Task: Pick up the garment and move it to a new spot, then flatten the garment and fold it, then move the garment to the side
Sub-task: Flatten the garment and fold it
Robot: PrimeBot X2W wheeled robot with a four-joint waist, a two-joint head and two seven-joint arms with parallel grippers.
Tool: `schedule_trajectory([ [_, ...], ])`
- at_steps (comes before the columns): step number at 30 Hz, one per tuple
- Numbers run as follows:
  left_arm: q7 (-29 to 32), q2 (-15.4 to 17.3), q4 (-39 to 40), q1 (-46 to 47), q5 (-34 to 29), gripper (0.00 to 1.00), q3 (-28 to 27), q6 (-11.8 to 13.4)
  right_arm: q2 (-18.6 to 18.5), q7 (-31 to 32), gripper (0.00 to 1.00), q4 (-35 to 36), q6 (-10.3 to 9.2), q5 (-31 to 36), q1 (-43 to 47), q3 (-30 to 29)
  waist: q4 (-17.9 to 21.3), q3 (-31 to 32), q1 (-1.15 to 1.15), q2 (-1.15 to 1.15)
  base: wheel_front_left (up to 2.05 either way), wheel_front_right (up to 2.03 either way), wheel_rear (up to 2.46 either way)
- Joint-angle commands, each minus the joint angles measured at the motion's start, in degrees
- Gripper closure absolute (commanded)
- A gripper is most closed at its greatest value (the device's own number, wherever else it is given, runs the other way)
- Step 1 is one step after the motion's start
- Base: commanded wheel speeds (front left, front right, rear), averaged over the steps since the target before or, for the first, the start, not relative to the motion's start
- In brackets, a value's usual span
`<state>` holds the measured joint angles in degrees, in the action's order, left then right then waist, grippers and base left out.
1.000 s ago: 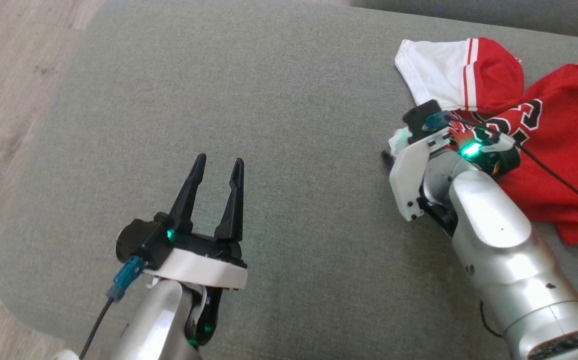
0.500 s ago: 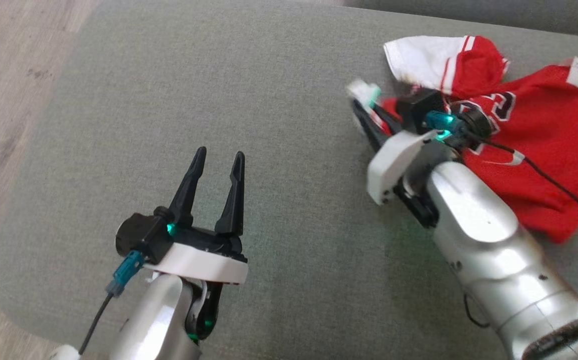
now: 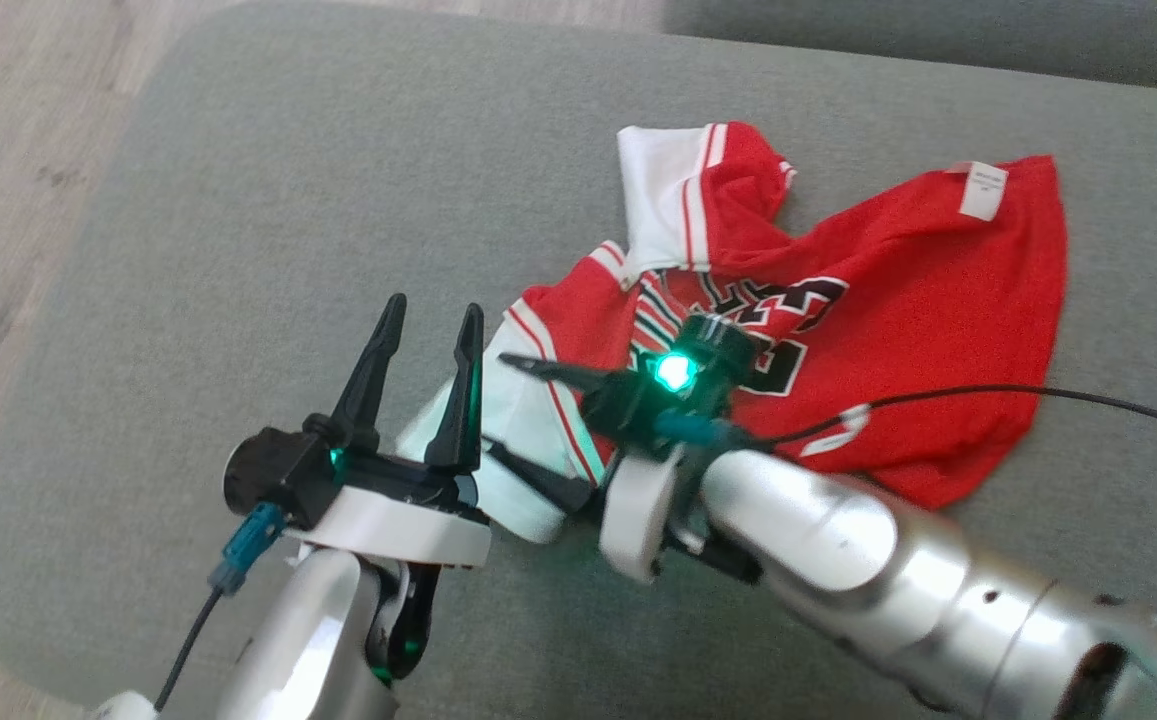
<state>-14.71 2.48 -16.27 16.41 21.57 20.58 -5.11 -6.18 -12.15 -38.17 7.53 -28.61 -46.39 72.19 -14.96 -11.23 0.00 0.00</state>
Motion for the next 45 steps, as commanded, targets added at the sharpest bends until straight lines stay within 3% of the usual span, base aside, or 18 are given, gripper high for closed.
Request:
schedule_trajectory([
  [1,-0.3,0.4,1.7,0.9,-0.8,0.0,-2.2,-0.1,-1.2,-1.4,0.0,2.1,-0.04,-2.5,-1.9,-0.8,1.2,0.8,0.0,0.0,0.0,0.0,0.0],
  [3,-0.3,0.4,1.7,0.8,-1.0,0.0,-2.4,-0.1,-2.1,-1.9,0.0,2.2,-0.04,-3.2,-2.2,-1.4,1.8,1.2,0.0,0.0,0.0,0.0,0.0],
  [6,-0.3,0.4,1.6,0.3,-1.7,0.0,-3.1,-0.2,-4.5,-2.6,0.0,1.3,-0.04,-4.1,-2.0,-7.6,3.6,2.5,0.0,0.0,0.0,0.0,0.0],
  [13,-0.3,0.4,1.7,-1.5,-3.0,0.0,-4.9,-0.4,-6.7,-2.8,0.0,-0.2,-0.04,3.0,7.6,-36.1,8.3,5.5,0.0,0.0,0.0,0.0,0.0],
  [18,-0.3,0.4,1.9,-2.9,-3.5,0.0,-5.7,-0.6,-3.6,-2.8,0.0,3.1,-0.04,11.9,19.5,-54.7,11.7,6.9,0.0,0.0,0.0,0.0,0.0],
  [22,-0.3,0.4,2.1,-3.8,-3.8,0.0,-6.0,-0.6,0.9,-2.8,0.0,8.2,-0.04,18.0,28.8,-64.4,13.9,7.2,0.0,0.0,0.0,0.0,0.0],
  [27,-0.3,0.4,2.2,-3.8,-4.2,0.0,-6.1,-0.8,3.1,-1.1,0.0,14.7,-0.04,20.8,35.1,-69.8,15.2,6.6,0.0,0.0,0.0,0.0,0.0],
  [34,-0.3,0.4,2.2,-2.0,-4.6,0.0,-5.3,-1.2,3.3,4.1,0.0,18.4,-0.04,19.3,34.9,-70.2,13.8,4.4,0.0,0.0,0.0,0.0,0.0],
  [45,-0.3,0.4,1.5,-0.1,-4.3,0.0,-4.4,-1.6,3.3,16.3,0.0,5.8,-0.04,15.0,24.7,-72.4,8.8,0.2,0.0,0.0,0.0,0.0,0.0],
])
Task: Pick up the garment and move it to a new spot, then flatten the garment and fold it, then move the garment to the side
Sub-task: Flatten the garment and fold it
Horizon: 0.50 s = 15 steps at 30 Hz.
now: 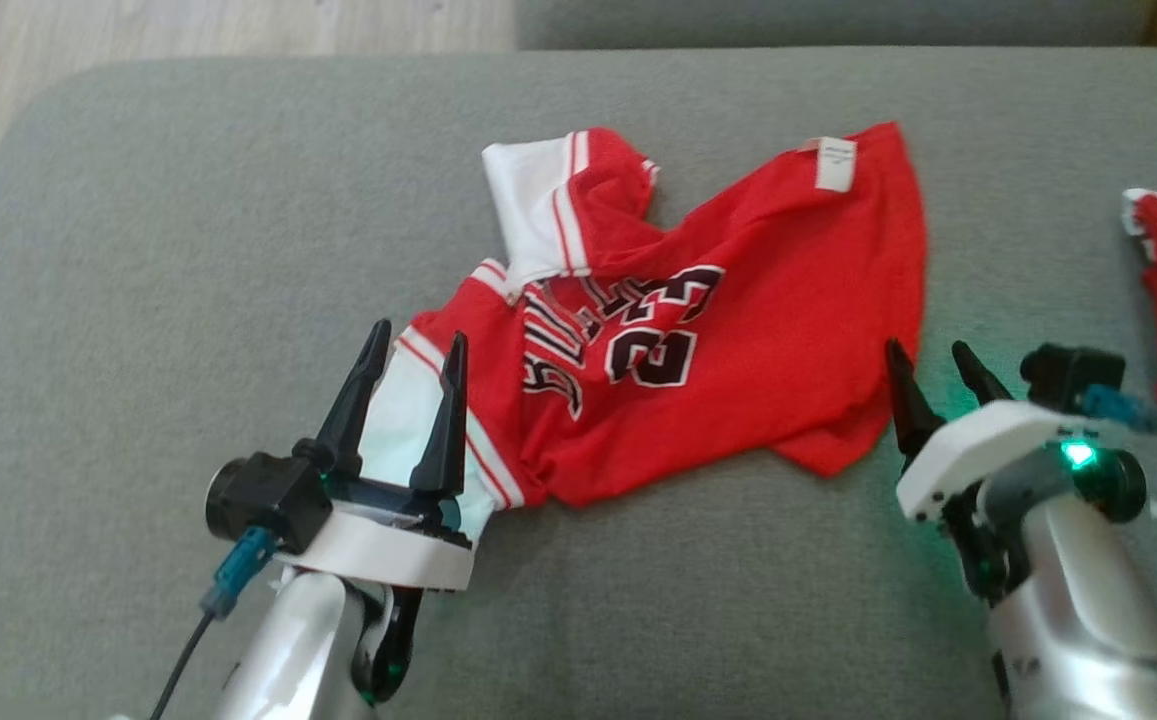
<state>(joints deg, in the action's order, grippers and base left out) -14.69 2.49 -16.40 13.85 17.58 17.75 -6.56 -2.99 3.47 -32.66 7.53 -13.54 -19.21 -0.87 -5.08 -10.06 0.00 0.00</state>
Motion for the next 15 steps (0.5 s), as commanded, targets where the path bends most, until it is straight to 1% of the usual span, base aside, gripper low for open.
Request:
schedule_trajectory([
  [1,-0.3,0.4,1.6,2.7,-0.3,0.0,-1.5,-0.2,0.1,1.5,0.0,-1.6,-0.04,0.0,-3.6,0.1,-1.4,-1.2,0.0,0.0,0.0,0.0,0.0],
  [2,-0.3,0.4,1.6,2.7,-0.3,0.0,-1.5,-0.2,0.1,1.5,0.0,-1.6,-0.04,0.0,-3.6,0.1,-1.4,-1.2,0.0,0.0,0.0,0.0,0.0],
  [5,-0.3,0.4,1.5,3.1,-0.1,0.0,-1.3,-0.3,0.1,3.8,0.0,-7.2,-0.04,-0.2,-6.9,-1.0,-2.4,-1.7,0.0,0.0,0.0,0.0,0.0],
  [7,-0.3,0.4,1.5,3.3,0.0,0.0,-1.3,-0.3,0.1,4.6,0.0,-10.4,-0.04,0.0,-8.8,-0.5,-2.8,-1.9,0.0,0.0,0.0,0.0,0.0],
  [8,-0.3,0.4,1.5,3.4,0.1,0.0,-1.2,-0.3,0.1,4.7,0.35,-11.8,-0.04,-0.3,-9.7,0.0,-2.9,-1.9,0.0,0.0,0.0,0.0,0.0],
  [9,-0.3,0.4,1.4,3.5,0.1,0.0,-1.2,-0.4,0.1,4.3,1.0,-12.8,-0.04,0.2,-10.5,0.4,-3.0,-1.9,0.0,0.0,0.0,0.0,0.0],
  [12,-0.3,0.4,1.4,3.6,0.2,0.0,-1.3,-0.3,0.1,1.8,1.0,-14.4,-0.04,4.0,-12.6,0.1,-3.0,-1.8,0.0,0.0,0.0,0.0,0.0],
  [15,-0.3,0.4,1.4,3.4,0.3,0.0,-1.5,-0.1,-0.6,-0.3,1.0,-14.2,-0.04,8.9,-14.2,-2.3,-2.6,-1.3,0.0,0.0,0.0,0.0,0.0],
])
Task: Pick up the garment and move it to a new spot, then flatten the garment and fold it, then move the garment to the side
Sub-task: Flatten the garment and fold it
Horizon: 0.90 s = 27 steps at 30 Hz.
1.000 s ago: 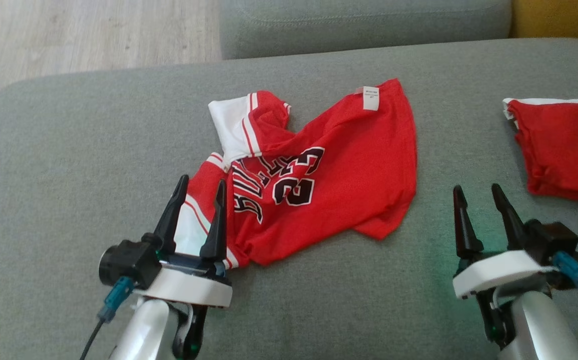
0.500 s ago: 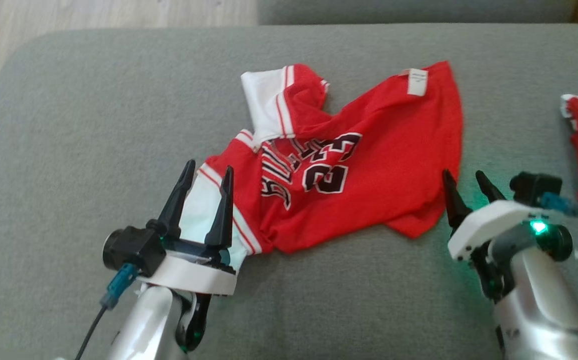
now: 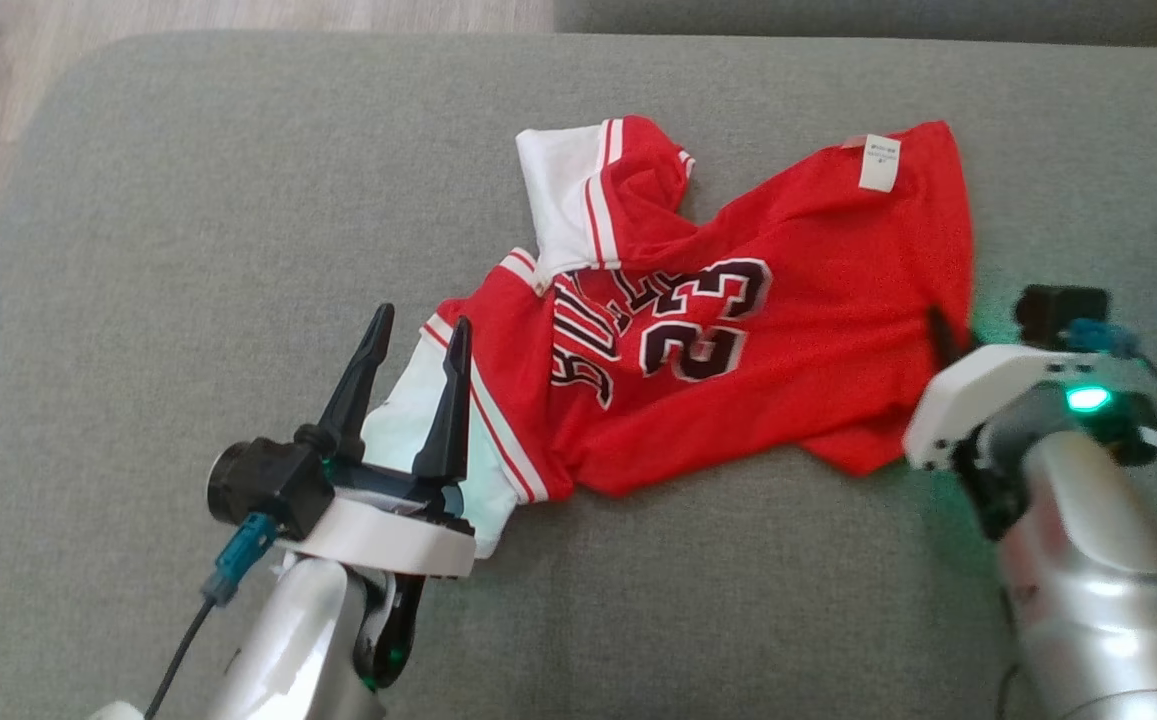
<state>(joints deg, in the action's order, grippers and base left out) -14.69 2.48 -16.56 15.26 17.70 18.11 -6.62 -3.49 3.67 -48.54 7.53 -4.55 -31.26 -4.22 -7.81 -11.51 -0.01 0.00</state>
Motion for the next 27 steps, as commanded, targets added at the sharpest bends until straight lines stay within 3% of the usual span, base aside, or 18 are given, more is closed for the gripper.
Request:
schedule_trajectory([
  [1,-0.3,0.4,1.6,1.9,0.2,0.0,-1.9,0.0,-0.8,-1.0,1.0,2.0,-0.04,1.5,-2.5,0.0,0.3,0.3,0.01,0.0,0.0,0.0,0.0],
  [10,-0.3,0.4,2.0,1.4,0.8,0.0,-1.6,0.4,-5.8,-0.6,1.0,6.1,-0.04,9.3,-5.0,-5.1,1.0,1.4,0.01,0.0,0.0,0.0,0.0],
  [11,-0.3,0.4,2.0,1.4,0.9,0.0,-1.5,0.4,-6.1,-0.7,0.81,6.4,-0.04,9.8,-5.3,-4.8,1.1,1.4,0.01,0.0,0.0,0.0,0.0],
  [12,-0.3,0.4,2.0,1.3,1.0,0.0,-1.5,0.4,-6.4,-0.8,0.0,6.5,-0.04,10.4,-5.6,-4.7,1.1,1.5,0.01,0.0,0.0,0.0,0.0],
  [18,-0.3,0.4,2.1,1.0,1.1,0.0,-1.9,0.7,-3.8,-5.2,0.0,10.4,-0.04,9.8,-5.3,-5.9,1.7,2.3,0.01,0.0,0.0,0.0,0.0],
  [21,-0.3,0.4,2.4,0.4,0.9,0.0,-2.5,0.7,-1.8,-13.1,0.0,18.2,-0.04,6.0,-1.3,-4.1,2.9,3.4,0.01,0.0,0.0,0.0,0.0],
  [27,-0.3,0.4,2.5,-1.0,0.4,0.0,-3.3,0.7,0.5,-15.9,0.0,29.8,-0.04,0.4,9.8,-5.4,4.8,5.3,0.01,0.0,0.0,0.0,0.0],
])
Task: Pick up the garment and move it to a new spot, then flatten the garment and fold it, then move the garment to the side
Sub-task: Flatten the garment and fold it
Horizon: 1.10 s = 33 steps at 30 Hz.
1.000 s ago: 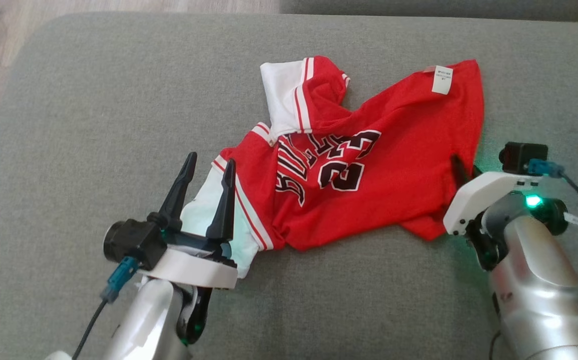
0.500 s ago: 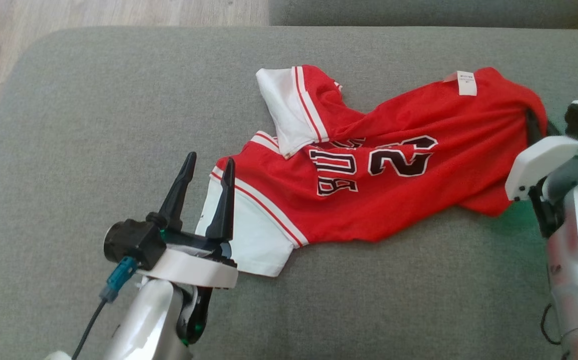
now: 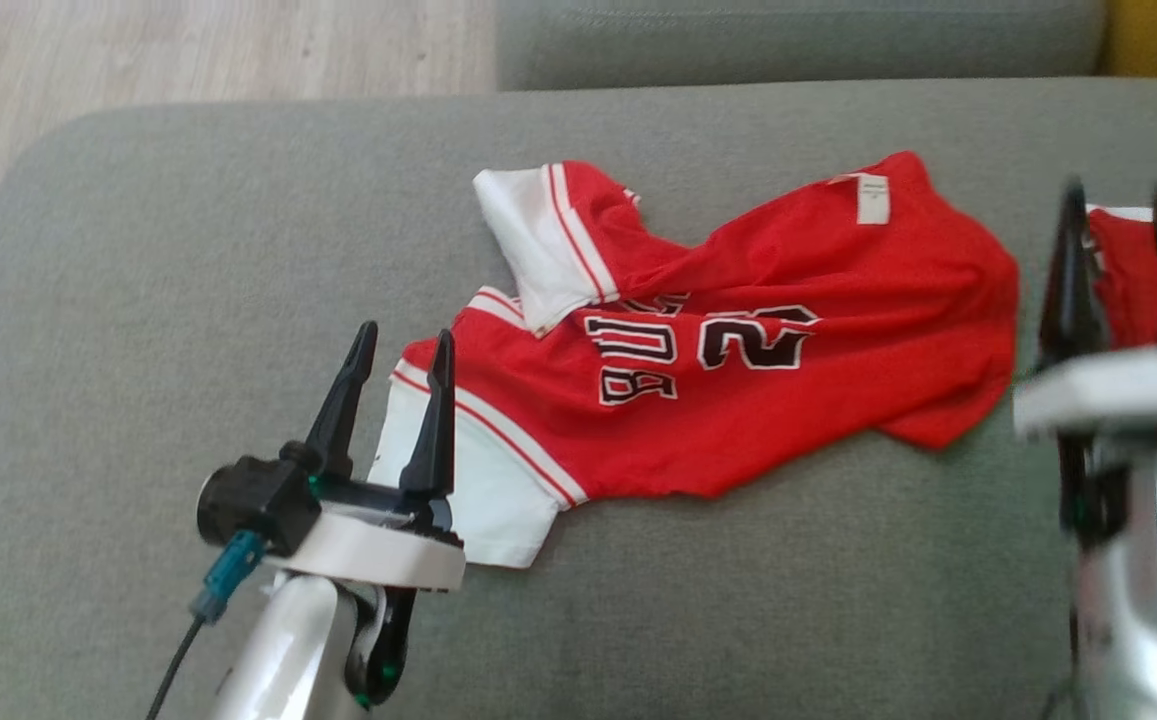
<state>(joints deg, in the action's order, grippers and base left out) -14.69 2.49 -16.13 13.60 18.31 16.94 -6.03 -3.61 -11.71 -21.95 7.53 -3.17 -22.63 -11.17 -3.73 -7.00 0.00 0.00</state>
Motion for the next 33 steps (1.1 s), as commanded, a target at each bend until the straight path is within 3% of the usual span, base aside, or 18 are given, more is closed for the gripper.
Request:
schedule_trajectory([
  [1,-0.3,0.4,2.1,0.5,-0.2,0.0,-2.1,0.1,0.6,-0.6,0.0,4.5,-0.04,-2.9,3.4,2.2,1.0,1.1,0.0,0.0,0.0,0.0,0.0],
  [6,-0.3,0.4,2.1,-0.2,-0.2,0.0,-1.9,0.1,0.7,-1.1,0.0,6.1,-0.04,-9.8,11.8,6.5,1.6,1.6,0.0,0.0,0.0,0.0,0.0],
  [11,-0.3,0.4,1.9,-0.2,-0.4,0.0,-1.6,0.0,0.7,-1.8,0.0,4.3,-0.04,-11.3,15.8,8.9,1.9,1.6,0.0,0.0,0.0,0.0,0.0],
  [22,-0.3,0.4,1.7,0.4,-0.6,0.0,-1.0,-0.3,0.7,3.1,0.0,-4.0,-0.04,-11.1,12.0,5.1,-0.1,-0.2,0.0,0.0,0.0,0.0,0.0],
  [33,-0.3,0.4,1.5,1.2,-0.9,0.0,-1.1,-0.6,0.7,6.0,0.0,-15.7,-0.04,-14.9,7.5,9.3,-1.9,-1.8,0.0,0.0,0.0,0.0,0.0],
])
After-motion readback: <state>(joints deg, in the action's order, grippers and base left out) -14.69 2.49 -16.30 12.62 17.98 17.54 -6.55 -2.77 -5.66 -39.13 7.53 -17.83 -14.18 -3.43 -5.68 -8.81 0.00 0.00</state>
